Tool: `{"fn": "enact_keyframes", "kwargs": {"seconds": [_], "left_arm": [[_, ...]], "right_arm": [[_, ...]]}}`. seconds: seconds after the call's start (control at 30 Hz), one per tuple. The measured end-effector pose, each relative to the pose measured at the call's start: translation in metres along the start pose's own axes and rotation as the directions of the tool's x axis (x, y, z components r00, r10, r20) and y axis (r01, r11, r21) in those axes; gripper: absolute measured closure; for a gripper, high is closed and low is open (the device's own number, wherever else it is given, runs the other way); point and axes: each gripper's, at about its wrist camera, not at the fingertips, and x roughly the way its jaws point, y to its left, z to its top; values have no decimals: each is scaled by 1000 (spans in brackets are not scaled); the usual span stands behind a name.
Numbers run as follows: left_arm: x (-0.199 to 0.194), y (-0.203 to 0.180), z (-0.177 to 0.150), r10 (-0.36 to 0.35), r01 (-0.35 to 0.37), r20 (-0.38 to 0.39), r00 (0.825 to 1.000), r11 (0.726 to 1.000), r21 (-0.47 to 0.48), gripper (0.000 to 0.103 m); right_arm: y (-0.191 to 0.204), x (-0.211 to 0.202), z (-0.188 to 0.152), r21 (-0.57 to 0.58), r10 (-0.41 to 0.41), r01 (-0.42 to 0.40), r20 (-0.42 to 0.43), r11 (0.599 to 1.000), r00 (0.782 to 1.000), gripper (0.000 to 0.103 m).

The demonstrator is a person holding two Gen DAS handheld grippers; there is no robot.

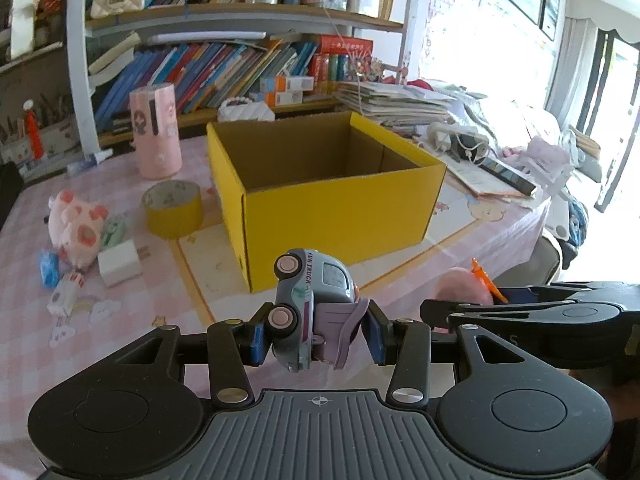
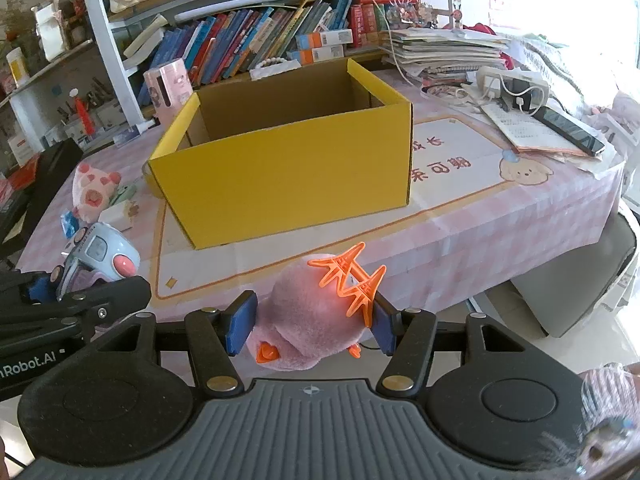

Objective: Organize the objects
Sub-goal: 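Lift and carry the pig and truck toward the yellow box with both tools, then lower the pig into the box and open the right tool while the left tool releases the truck inside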

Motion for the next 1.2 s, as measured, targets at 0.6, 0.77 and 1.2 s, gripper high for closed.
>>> {"fn": "enact_keyframes", "kwargs": {"seconds": [0.6,0.77,1.2], "left_arm": [[34,-15,72,23,-38,192,981,996,75,59],[57,-14,92,60,-72,194,979,996,58,59],[138,-6,117,170,-170,38,985,985,20,58]], "right_arm": [[-22,13,93,-41,4,7,268,999,963,46],[-28,31,130,-96,29,1,307,995,951,46],[-39,111,198,-271,136,-70,233,960,963,46]]}}
